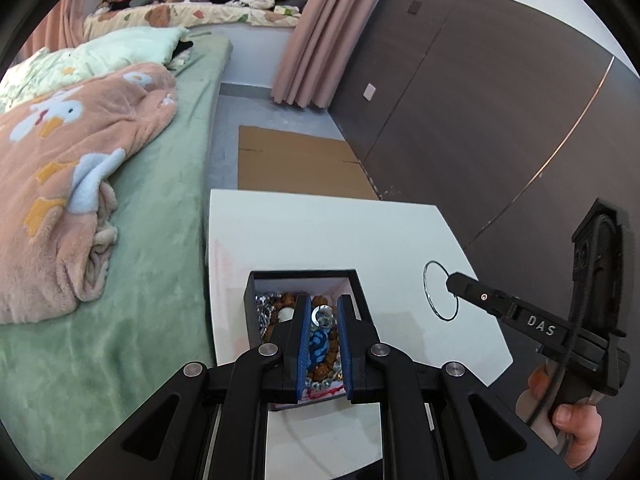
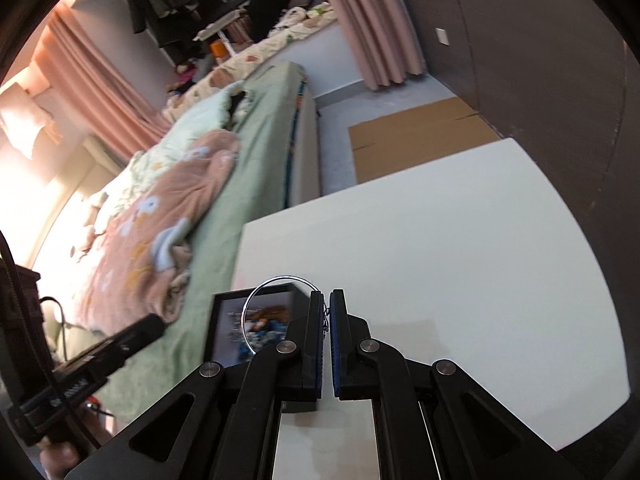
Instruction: Organize jewelry
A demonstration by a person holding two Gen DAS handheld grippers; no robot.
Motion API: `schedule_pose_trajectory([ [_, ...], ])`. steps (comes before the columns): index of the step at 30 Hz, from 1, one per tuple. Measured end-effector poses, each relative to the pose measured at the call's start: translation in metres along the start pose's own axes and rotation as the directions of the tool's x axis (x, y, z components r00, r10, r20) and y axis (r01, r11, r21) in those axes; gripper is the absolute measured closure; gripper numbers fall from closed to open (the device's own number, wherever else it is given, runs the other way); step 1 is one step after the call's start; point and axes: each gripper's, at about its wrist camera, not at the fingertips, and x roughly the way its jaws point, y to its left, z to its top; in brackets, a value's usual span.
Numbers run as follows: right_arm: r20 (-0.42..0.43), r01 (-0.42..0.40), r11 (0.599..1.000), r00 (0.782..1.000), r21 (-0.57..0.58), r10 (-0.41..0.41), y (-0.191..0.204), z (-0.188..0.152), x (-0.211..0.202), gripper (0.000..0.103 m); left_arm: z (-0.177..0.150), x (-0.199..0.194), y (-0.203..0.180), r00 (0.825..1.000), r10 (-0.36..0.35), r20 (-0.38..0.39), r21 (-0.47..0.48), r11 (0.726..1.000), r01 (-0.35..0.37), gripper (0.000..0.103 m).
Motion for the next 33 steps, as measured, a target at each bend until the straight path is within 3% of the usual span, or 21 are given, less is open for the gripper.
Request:
schedule_pose_trajectory([
  [2, 0.001, -0.016, 1.000, 1.000, -0.006, 0.016, 0.006, -0.001, -0.001, 0.099, -0.002, 0.002, 0.004, 1.000, 0.003, -0.023, -0.014, 1.000, -0.004, 0.086],
  [4, 0.002, -0.035, 0.999, 0.999, -0.013, 0.035, 0.012, -0.003, 0.000, 0.099, -0.003, 0.004, 0.009, 0.999, -0.002, -0.035, -0.034, 0.999, 0.000, 0.072],
  [6, 0.002, -0.050, 0.999, 0.999, -0.016, 0.050, 0.015, -0.005, 0.000, 0.098, -0.004, 0.001, 0.013, 1.000, -0.010, -0.026, -0.050, 0.999, 0.009, 0.045],
  [7, -0.001, -0.059, 0.998, 0.998, -0.018, 0.059, 0.017, -0.005, 0.002, 0.098, -0.003, -0.002, 0.015, 1.000, -0.008, -0.014, -0.054, 0.998, 0.007, 0.042],
  [19, -0.063, -0.147, 0.987, 0.988, -0.071, 0.143, 0.043, -0.016, 0.024, 0.098, 0.009, -0.006, 0.038, 0.999, 0.022, 0.027, -0.123, 0.992, -0.018, 0.041],
  [21, -0.107, -0.125, 0.989, 0.987, -0.081, 0.116, 0.047, -0.018, 0.033, 0.083, 0.011, -0.004, 0.038, 0.999, 0.021, 0.028, -0.129, 0.991, -0.018, 0.041],
  [22, -0.141, -0.124, 0.990, 0.984, -0.073, 0.113, 0.046, -0.019, 0.039, 0.057, 0.011, -0.002, 0.038, 0.999, 0.021, 0.026, -0.133, 0.991, -0.017, 0.041],
  [23, -0.148, -0.119, 0.991, 0.983, -0.056, 0.110, 0.042, -0.020, 0.041, 0.041, 0.012, 0.000, 0.037, 0.999, 0.021, 0.025, -0.133, 0.991, -0.017, 0.041],
  [33, -0.087, -0.056, 0.996, 0.994, 0.076, 0.062, -0.019, -0.009, 0.015, 0.040, 0.011, 0.027, 0.018, 1.000, 0.018, 0.000, -0.084, 0.996, -0.018, 0.041],
])
